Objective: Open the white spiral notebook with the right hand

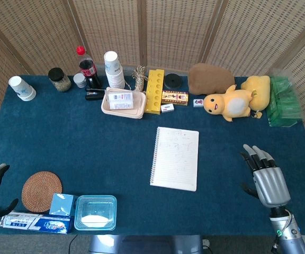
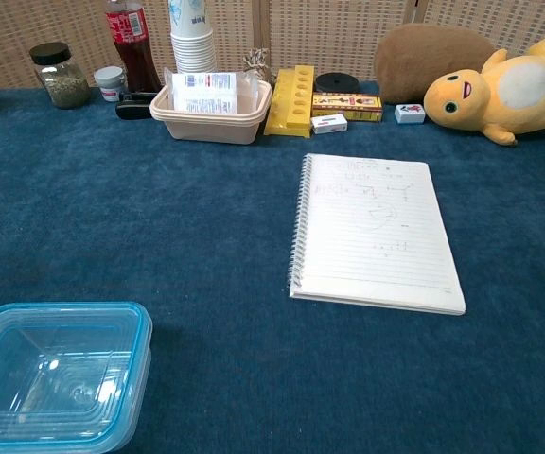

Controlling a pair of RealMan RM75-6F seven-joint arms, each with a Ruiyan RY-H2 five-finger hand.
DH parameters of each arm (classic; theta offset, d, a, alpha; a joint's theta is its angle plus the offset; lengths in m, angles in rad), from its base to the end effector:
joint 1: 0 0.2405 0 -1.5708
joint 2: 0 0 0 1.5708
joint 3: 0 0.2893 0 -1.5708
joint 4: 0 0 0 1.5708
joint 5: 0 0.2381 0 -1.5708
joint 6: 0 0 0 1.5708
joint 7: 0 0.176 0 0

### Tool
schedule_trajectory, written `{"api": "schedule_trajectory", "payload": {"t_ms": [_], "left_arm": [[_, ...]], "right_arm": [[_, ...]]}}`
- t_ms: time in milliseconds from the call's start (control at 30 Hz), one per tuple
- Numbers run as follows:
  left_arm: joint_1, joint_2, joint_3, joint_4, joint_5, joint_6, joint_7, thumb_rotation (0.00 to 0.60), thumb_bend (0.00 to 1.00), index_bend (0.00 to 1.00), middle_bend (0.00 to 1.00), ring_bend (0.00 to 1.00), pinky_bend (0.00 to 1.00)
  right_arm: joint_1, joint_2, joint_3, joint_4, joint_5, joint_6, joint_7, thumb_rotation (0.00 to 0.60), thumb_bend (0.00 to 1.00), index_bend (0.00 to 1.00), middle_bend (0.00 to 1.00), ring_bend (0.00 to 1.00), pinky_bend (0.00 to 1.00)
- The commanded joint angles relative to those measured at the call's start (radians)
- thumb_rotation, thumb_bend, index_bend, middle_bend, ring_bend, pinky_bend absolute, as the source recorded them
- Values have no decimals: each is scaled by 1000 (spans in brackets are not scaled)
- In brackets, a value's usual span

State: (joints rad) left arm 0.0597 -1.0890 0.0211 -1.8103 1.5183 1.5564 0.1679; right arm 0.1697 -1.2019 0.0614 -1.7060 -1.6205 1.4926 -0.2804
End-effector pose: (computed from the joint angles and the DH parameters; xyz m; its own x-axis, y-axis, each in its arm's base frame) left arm -0.3344 0.1510 0.1399 0.3942 0.0676 0.9166 0.9107 0.1054 -0.3994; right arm -0.2790 -0.2407 0.1083 0.4880 0.0831 0.8689 -0.8446 -0.2060 0.4941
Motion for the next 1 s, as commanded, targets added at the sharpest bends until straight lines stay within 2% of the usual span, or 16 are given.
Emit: {"api": "schedule_trajectory", "payload": {"t_ms": [33,433,533,733,1000], "left_arm": [[-3,0,4,-1,-2,-10,-8,600,200,199,138,94,60],[-9,49,-6,-33,34,18,-23,600,200,197,137,93,60],[-13,61,-12,-45,37,21,-19,600,200,197,137,93,60],[-28,88,-22,-76,40,13,-4,600,200,196,136,93,60],[-45,93,-30,-91,25,-9,7,600,201,196,136,93,59]], "right_arm": [[0,-3,-1,2,-3,0,-1,600,167,183,169,131,209],[44,-59,-10,52,-79,-23,73,600,163,178,167,129,210],[72,-100,-11,84,-101,-49,87,600,156,176,164,119,209],[156,-241,-6,201,-122,-142,114,600,142,166,157,100,207],[207,-363,2,350,-127,-170,96,600,112,147,151,75,199]]}}
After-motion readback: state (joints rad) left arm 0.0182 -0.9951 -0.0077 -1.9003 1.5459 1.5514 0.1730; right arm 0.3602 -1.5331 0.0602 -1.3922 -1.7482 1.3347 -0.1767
